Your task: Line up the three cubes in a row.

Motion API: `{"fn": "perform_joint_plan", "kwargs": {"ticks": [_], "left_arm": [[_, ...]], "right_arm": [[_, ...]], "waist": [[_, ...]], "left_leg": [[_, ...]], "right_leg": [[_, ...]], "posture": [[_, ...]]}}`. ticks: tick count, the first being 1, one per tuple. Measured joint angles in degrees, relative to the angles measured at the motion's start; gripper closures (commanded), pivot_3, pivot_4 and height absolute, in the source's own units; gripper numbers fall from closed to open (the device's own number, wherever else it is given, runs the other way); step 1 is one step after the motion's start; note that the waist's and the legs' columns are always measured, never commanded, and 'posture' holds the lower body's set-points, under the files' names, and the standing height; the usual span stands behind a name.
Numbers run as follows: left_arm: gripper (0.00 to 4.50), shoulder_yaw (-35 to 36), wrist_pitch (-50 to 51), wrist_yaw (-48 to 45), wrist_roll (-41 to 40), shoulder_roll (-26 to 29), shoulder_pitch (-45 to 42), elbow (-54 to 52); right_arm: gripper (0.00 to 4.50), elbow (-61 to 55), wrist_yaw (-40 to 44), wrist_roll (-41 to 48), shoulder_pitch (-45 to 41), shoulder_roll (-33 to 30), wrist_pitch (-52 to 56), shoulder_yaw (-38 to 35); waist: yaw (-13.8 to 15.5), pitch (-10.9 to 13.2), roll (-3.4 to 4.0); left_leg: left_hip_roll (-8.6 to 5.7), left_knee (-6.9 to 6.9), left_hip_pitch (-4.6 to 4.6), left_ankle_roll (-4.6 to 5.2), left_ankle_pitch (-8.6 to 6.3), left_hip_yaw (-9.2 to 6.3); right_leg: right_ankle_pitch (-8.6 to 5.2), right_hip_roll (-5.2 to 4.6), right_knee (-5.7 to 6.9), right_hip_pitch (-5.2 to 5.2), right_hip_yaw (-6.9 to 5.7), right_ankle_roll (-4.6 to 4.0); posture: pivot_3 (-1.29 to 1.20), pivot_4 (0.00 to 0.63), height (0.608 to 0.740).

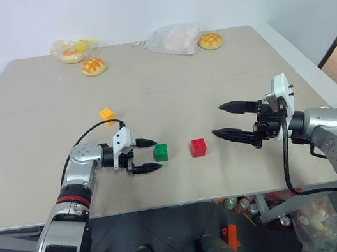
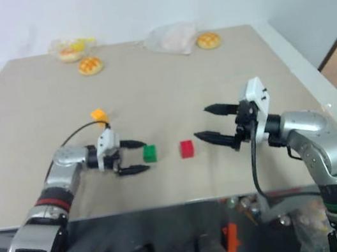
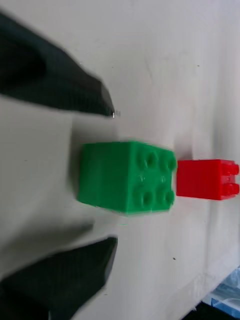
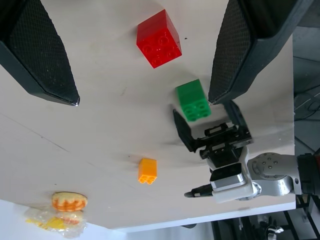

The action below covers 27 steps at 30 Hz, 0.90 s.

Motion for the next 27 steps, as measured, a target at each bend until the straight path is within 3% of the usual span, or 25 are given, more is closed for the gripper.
{"fn": "perform_joint_plan", "kwargs": {"ticks": [8, 15, 21, 27], "left_arm": [[0.04, 1.0, 1.5, -2.0, -1.3, 6.6, 4.8, -5.2], [0.04, 10.3, 11.1, 0.6, -8.2, 17.2, 13.1, -18.0], [0.04, 19.4, 22.0, 15.9, -13.3, 17.7, 18.5, -27.0], [0.04, 19.9, 23.1, 25.8, -11.8, 14.9, 19.4, -25.6]], "right_arm": [[0.23, 0.1, 0.1, 0.0, -0.5, 0.2, 0.0, 0.1], [0.23, 0.7, -2.1, -1.7, -3.6, 1.5, 0.1, 1.1], [0.23, 1.0, -8.6, -6.6, -8.1, 8.8, 0.0, 7.7], [0.23, 3.5, -9.0, -9.0, -11.7, 11.4, -1.5, 9.6]], "waist": [[-0.1, 0.0, 0.01], [-0.3, 0.0, 0.02], [-0.2, 0.0, 0.02], [0.2, 0.0, 0.0]], "left_leg": [[0.08, -0.03, 0.01, 0.07, -0.04, 0.01], [0.13, -0.04, 0.02, 0.05, -0.05, 0.05], [0.15, -0.02, 0.04, 0.05, -0.05, 0.07], [0.08, -0.02, 0.0, 0.05, -0.05, 0.07]], "right_leg": [[-0.01, 0.04, 0.0, -0.05, 0.0, -0.03], [-0.01, 0.0, 0.0, -0.07, -0.01, -0.05], [-0.01, 0.01, 0.0, -0.06, -0.03, -0.05], [0.0, -0.03, -0.01, -0.05, -0.03, -0.03]], "posture": [[0.0, 0.15, 0.74], [0.0, 0.15, 0.74], [0.0, 0.15, 0.74], [0.0, 0.15, 0.74]]}}
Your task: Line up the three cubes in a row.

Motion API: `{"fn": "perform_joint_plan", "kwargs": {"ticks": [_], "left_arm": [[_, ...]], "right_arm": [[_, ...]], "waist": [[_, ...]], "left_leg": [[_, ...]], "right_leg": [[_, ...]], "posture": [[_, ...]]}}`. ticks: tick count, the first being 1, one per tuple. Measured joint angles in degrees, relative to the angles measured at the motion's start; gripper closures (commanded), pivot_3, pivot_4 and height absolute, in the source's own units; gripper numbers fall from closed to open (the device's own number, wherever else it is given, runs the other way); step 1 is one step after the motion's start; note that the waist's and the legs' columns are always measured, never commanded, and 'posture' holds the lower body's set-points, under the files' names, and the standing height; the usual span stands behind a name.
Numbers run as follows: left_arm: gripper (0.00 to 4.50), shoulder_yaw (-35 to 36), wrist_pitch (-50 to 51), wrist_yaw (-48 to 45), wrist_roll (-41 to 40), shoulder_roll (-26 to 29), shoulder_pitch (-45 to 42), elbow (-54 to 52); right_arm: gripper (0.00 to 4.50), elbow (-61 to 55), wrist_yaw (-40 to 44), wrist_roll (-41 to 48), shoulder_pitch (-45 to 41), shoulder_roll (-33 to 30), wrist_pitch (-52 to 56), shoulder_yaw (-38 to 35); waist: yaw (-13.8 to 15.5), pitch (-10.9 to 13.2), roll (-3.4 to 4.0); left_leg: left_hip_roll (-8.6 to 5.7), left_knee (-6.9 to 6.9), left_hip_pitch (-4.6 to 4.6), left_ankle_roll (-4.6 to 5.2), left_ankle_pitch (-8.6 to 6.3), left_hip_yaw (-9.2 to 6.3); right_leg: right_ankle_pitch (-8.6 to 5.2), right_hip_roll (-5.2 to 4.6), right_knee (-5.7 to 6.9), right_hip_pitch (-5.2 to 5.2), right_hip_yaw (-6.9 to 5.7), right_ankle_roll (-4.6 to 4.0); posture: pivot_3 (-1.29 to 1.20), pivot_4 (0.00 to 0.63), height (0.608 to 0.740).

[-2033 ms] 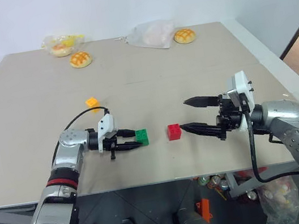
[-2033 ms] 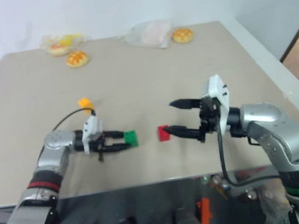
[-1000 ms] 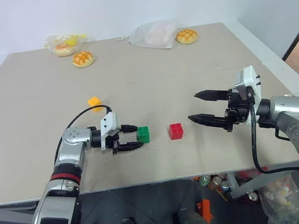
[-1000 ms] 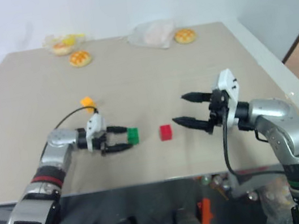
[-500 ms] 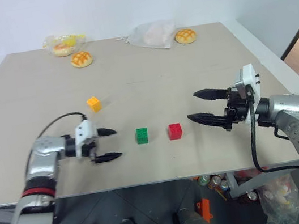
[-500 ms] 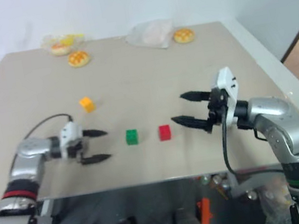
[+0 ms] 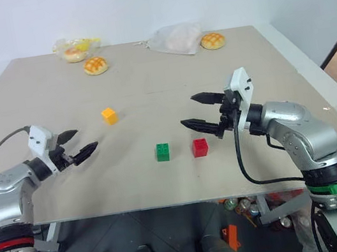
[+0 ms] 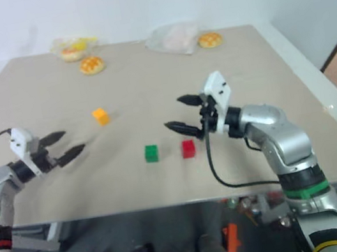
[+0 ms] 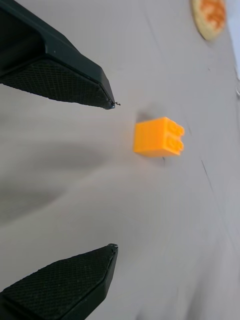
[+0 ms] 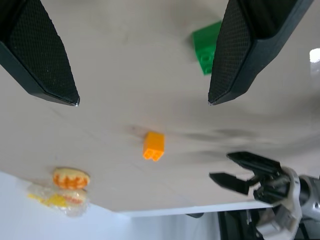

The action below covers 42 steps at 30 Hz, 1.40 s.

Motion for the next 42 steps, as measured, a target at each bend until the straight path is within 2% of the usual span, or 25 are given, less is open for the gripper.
{"fn": "perform_joint_plan", "kwargs": {"ticks": [7, 13, 20, 27, 42], "left_arm": [[0.04, -1.4, -0.8, 3.1, 1.7, -2.1, -6.6, 9.3], [0.04, -4.5, -7.3, 3.3, 6.4, -5.0, -18.1, 26.5], [0.04, -6.2, -12.6, 5.5, 11.1, -6.5, -26.3, 40.8], [0.04, -6.1, -14.4, 8.8, 13.2, -6.5, -28.9, 46.5], [0.04, -5.7, -14.4, 13.3, 15.0, -8.4, -32.9, 49.2]], "right_arm": [[0.23, 1.1, -1.0, -2.5, -1.3, 3.0, -0.5, 2.2], [0.23, 0.9, -2.0, -3.3, -1.4, 3.3, -0.6, 2.2], [0.23, 0.3, -2.6, -3.3, -0.7, 3.2, -0.3, 2.0], [0.23, -1.2, -3.7, -3.3, 0.6, 2.5, 0.5, 1.0], [0.23, -2.0, -4.7, -3.1, 0.9, 2.1, 1.1, -0.3]], "waist": [[0.0, 0.0, 0.0], [0.0, 0.0, -0.01], [0.0, 0.0, -0.02], [0.0, 0.0, -0.02], [0.0, 0.0, -0.03]], "left_leg": [[0.02, 0.0, 0.01, 0.0, 0.0, -0.02], [-0.04, 0.0, -0.03, 0.0, 0.0, 0.01], [-0.01, -0.09, -0.04, 0.0, 0.0, -0.03], [-0.02, -0.1, -0.04, 0.0, 0.0, -0.02], [-0.03, -0.11, -0.04, 0.0, 0.0, -0.02]], "right_leg": [[0.05, 0.06, 0.01, -0.02, -0.01, -0.02], [0.08, 0.01, -0.08, 0.01, 0.0, 0.06], [0.18, 0.08, -0.07, -0.05, -0.01, 0.23], [0.18, 0.06, -0.08, -0.05, -0.01, 0.27], [0.19, 0.06, -0.08, -0.04, -0.01, 0.28]], "posture": [[0.0, 0.15, 0.74], [0.0, 0.15, 0.74], [0.0, 0.15, 0.74], [0.0, 0.15, 0.74], [0.0, 0.15, 0.74]]}}
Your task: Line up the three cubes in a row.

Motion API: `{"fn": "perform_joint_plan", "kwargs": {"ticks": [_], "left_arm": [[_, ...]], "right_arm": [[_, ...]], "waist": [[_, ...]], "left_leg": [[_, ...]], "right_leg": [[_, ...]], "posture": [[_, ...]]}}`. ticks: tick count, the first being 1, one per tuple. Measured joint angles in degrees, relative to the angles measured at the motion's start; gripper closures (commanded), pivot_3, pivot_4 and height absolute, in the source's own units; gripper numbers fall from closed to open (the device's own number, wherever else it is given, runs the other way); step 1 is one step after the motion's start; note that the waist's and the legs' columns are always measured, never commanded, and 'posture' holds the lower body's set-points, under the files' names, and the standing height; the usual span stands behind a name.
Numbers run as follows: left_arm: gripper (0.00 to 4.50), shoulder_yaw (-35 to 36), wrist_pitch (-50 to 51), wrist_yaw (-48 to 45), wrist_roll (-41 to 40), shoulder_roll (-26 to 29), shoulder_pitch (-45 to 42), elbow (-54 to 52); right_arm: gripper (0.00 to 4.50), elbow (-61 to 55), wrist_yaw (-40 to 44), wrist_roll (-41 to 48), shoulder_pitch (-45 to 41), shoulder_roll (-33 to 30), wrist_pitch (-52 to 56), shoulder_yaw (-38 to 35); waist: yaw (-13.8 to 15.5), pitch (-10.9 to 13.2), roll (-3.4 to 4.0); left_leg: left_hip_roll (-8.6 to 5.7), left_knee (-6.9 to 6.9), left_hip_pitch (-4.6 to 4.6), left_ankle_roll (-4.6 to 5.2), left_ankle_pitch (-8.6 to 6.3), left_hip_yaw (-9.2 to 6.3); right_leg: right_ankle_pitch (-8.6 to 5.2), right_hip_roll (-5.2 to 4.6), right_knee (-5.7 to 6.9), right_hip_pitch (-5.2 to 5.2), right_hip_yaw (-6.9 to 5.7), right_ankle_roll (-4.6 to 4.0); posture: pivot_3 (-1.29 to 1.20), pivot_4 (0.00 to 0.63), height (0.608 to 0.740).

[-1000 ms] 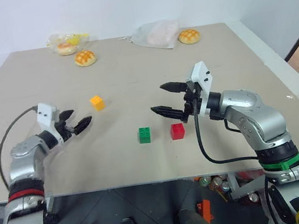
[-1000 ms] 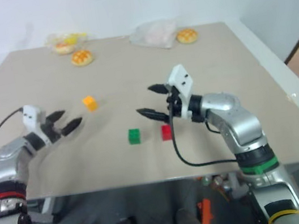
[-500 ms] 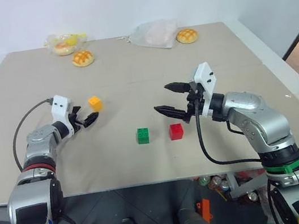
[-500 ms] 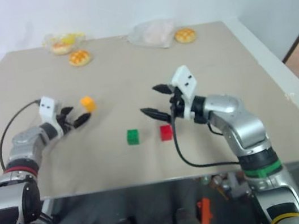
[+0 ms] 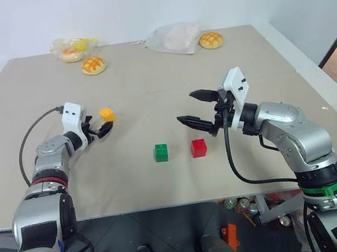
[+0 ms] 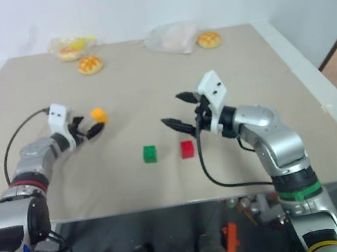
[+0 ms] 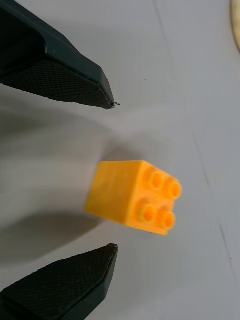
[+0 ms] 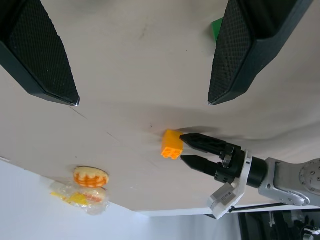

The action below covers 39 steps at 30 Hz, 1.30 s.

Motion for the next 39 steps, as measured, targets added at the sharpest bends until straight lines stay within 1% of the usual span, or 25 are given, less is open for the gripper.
{"fn": "perform_joint_plan", "kwargs": {"ticks": [5, 10, 11, 13, 19, 28, 31, 34, 37, 39], "left_arm": [[0.04, 0.1, 0.0, 2.3, 0.5, -0.7, -0.3, 0.5], [0.04, 0.1, 0.0, 3.2, 0.8, -2.8, -0.3, 1.3], [0.59, 0.1, 0.0, 3.4, 1.0, -2.9, -0.5, 1.5], [1.16, 0.2, 0.0, 3.8, 1.1, -3.2, -1.2, 1.7], [3.21, 0.8, 0.1, 6.1, 1.2, -4.2, -2.7, 1.8], [3.23, 1.2, 0.0, 5.8, 2.4, -4.3, -2.8, 2.1], [3.23, 1.2, -0.7, 3.0, 2.6, -4.2, -2.8, 2.1], [3.23, 1.8, -1.6, -4.4, 1.2, -4.2, -2.8, 1.5], [3.23, 2.4, -2.5, -15.1, -1.8, -4.0, -2.8, -2.3], [3.23, 1.9, -1.8, -28.8, -4.6, -1.7, -1.1, -8.8]], "right_arm": [[0.23, 0.0, -0.1, 0.0, 0.0, 0.0, 0.0, 0.0], [0.23, -0.1, -0.4, 0.1, 0.0, 0.0, 0.4, 0.0], [0.23, -0.1, -0.5, 0.1, 0.0, 0.0, 0.4, -0.1], [0.23, -0.2, -0.7, 0.2, 0.1, 0.0, 0.5, -0.1], [0.23, -0.6, -1.6, 0.4, 1.0, 0.0, 0.6, -0.1], [0.23, -1.9, -2.4, 0.6, 1.3, -0.5, 1.4, -1.8], [0.23, -1.9, -2.4, 0.6, 1.4, -0.5, 1.5, -2.0], [0.23, -2.0, -2.4, 0.6, 1.5, -0.5, 1.6, -2.0], [0.23, -2.2, -2.2, 0.6, 1.6, -0.6, 1.6, -2.0], [0.23, -4.2, 1.4, 2.6, 3.8, -3.6, 2.1, -2.0]], "waist": [[0.0, 0.0, 0.0], [0.0, 0.0, -0.01], [0.0, 0.0, -0.01], [0.0, 0.0, -0.01], [0.0, 0.0, -0.01], [0.0, 0.0, -0.01], [0.0, 0.0, -0.01], [0.0, 0.0, -0.01], [0.0, 0.0, -0.01], [-0.1, 0.0, -0.01]], "left_leg": [[0.0, 0.0, 0.0, 0.0, 0.0, 0.0], [-0.01, 0.0, -0.01, 0.0, 0.0, 0.0], [-0.01, 0.0, -0.01, 0.0, 0.0, -0.01], [-0.01, 0.0, -0.01, 0.0, 0.0, -0.01], [-0.02, 0.0, 0.0, 0.0, 0.0, -0.01], [-0.02, 0.0, 0.0, 0.0, 0.0, -0.01], [-0.03, 0.0, -0.01, 0.0, 0.0, 0.0], [-0.03, 0.0, -0.02, 0.0, 0.0, -0.01], [-0.02, 0.0, -0.03, 0.0, 0.0, -0.01], [-0.02, -0.08, -0.07, 0.0, 0.0, 0.0]], "right_leg": [[0.0, 0.0, 0.0, 0.0, 0.0, 0.0], [0.01, -0.01, 0.0, 0.0, 0.0, 0.01], [0.01, 0.0, 0.0, 0.0, 0.0, 0.01], [0.01, 0.0, 0.0, 0.0, -0.01, 0.01], [0.01, -0.01, 0.0, 0.0, 0.0, 0.03], [0.02, -0.01, 0.0, 0.0, 0.0, 0.03], [0.01, -0.01, 0.0, 0.0, 0.0, 0.03], [0.01, -0.01, -0.01, 0.0, 0.0, 0.03], [0.0, -0.01, -0.01, -0.01, 0.0, 0.01], [-0.08, -0.02, -0.03, -0.04, 0.01, -0.1]], "posture": [[0.0, 0.15, 0.74], [0.0, 0.15, 0.74], [0.0, 0.15, 0.74], [0.0, 0.15, 0.74], [0.0, 0.15, 0.74], [0.0, 0.15, 0.74], [0.0, 0.15, 0.74], [0.0, 0.15, 0.74], [0.0, 0.15, 0.74], [0.0, 0.15, 0.74]]}}
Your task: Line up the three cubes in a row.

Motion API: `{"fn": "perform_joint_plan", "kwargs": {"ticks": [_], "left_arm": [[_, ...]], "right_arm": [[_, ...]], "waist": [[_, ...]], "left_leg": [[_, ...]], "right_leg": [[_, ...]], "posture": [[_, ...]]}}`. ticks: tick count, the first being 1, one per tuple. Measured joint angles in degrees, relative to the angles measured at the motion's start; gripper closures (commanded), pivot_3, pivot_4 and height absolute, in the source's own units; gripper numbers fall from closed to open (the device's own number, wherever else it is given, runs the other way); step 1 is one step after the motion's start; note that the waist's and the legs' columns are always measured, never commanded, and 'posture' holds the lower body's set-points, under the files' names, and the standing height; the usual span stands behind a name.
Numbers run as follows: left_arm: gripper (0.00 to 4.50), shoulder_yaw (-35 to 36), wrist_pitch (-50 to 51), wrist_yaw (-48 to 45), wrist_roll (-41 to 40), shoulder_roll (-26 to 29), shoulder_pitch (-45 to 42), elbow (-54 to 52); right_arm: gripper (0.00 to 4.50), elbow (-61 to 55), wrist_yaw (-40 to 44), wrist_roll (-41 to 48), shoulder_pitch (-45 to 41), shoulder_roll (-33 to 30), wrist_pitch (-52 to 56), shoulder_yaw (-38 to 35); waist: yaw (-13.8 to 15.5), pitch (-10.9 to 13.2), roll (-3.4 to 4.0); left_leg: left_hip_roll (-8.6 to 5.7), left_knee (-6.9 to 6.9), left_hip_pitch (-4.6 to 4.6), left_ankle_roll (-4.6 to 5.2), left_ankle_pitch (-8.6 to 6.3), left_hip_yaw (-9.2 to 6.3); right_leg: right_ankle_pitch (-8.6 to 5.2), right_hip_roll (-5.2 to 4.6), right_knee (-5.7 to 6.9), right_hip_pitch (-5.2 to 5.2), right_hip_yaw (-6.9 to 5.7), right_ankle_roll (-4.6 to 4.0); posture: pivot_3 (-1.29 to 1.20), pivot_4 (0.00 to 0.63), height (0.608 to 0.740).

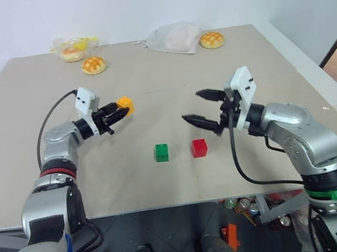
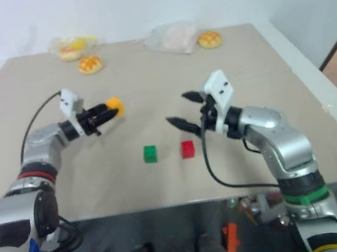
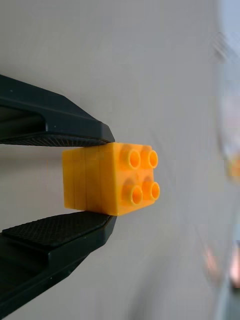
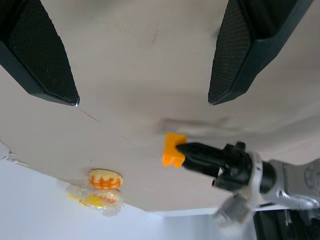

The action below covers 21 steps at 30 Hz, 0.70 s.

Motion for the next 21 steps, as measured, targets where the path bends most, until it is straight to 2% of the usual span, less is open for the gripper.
{"fn": "perform_joint_plan", "kwargs": {"ticks": [4, 9, 15, 21], "left_arm": [[3.23, -0.3, 1.5, -8.5, -0.6, 7.3, 4.3, -4.4], [3.23, -1.6, 4.9, -12.5, -0.6, 8.6, 9.8, -8.6], [3.23, -4.4, 6.2, -16.4, -1.6, 8.7, 17.2, -19.0], [3.23, -5.9, 4.5, -17.6, -2.1, 7.4, 20.4, -21.6]], "right_arm": [[0.23, -0.7, 4.5, 2.1, 3.6, -4.3, 0.6, -1.7], [0.23, -0.4, 6.2, 3.4, 3.6, -6.1, 0.7, -3.1], [0.23, -1.0, 10.5, 6.0, 5.4, -9.6, 2.1, -4.0], [0.23, -1.9, 15.0, 7.9, 9.0, -13.8, 2.2, -5.1]], "waist": [[-0.8, 0.0, 0.01], [-1.0, 0.0, 0.0], [-0.9, 0.0, 0.0], [-0.9, 0.0, 0.0]], "left_leg": [[0.02, -0.21, 0.2, 0.0, -0.01, 0.0], [0.04, -0.16, 0.17, 0.0, 0.0, -0.03], [0.02, -0.12, 0.14, 0.0, 0.0, 0.0], [0.02, -0.08, 0.16, 0.0, 0.0, -0.01]], "right_leg": [[-0.07, 0.02, 0.07, 0.01, 0.03, -0.01], [-0.16, 0.03, 0.1, 0.01, -0.01, -0.18], [-0.2, -0.03, 0.08, 0.02, 0.01, -0.19], [-0.19, -0.01, 0.09, 0.03, 0.0, -0.23]], "posture": [[0.0, 0.15, 0.74], [0.0, 0.15, 0.74], [0.0, 0.15, 0.74], [0.0, 0.15, 0.74]]}}
